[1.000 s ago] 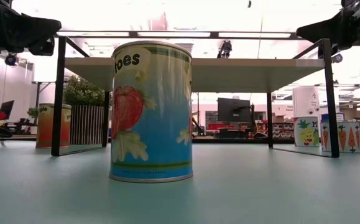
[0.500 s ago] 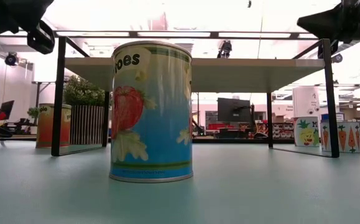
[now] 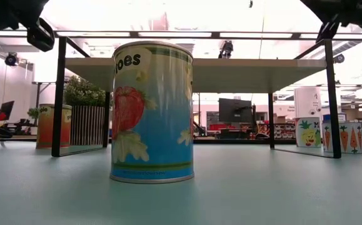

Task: Pick and place cans onto a shelf
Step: Put the canned of mixed fruits on the shelf

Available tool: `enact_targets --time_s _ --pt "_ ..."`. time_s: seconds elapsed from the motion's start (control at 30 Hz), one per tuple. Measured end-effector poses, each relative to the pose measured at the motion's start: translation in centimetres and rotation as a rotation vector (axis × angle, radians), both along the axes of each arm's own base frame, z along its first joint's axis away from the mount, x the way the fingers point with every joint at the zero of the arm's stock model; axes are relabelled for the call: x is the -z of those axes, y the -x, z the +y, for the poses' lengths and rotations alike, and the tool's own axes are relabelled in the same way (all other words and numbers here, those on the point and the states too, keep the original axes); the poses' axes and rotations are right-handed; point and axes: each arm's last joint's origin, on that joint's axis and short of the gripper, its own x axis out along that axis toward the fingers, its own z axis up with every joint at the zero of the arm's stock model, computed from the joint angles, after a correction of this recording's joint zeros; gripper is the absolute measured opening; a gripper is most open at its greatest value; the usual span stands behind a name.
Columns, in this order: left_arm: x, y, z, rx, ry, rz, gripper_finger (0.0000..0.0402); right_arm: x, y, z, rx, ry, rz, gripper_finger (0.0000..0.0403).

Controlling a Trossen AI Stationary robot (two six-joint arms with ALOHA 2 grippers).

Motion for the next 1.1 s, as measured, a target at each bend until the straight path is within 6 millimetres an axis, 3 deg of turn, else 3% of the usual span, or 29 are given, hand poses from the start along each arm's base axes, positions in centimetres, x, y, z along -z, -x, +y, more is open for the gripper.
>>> enact_targets --time_s 0.2,0.4,0.73,1.1 --pt "-0.2 0.1 0.1 -0.008 -0.004 -0.025 0.0 -2.6 -0.3 -0.2 0.067 -0.032 0.002 0.0009" --pt "-0.5 0.2 0.1 -0.048 -0.066 -0.054 0.0 -5.0 -0.7 -0.3 0.104 -0.097 0.192 0.0009" --pt "-0.9 0.5 0.2 -0.079 -0.096 -0.097 0.0 -7.6 -0.7 -0.5 0.17 -0.262 0.458 0.0009" --pt "-1.8 1.1 0.6 -0.142 -0.12 -0.204 0.0 -9.8 0.0 -0.9 0.208 -0.363 0.498 0.0009"
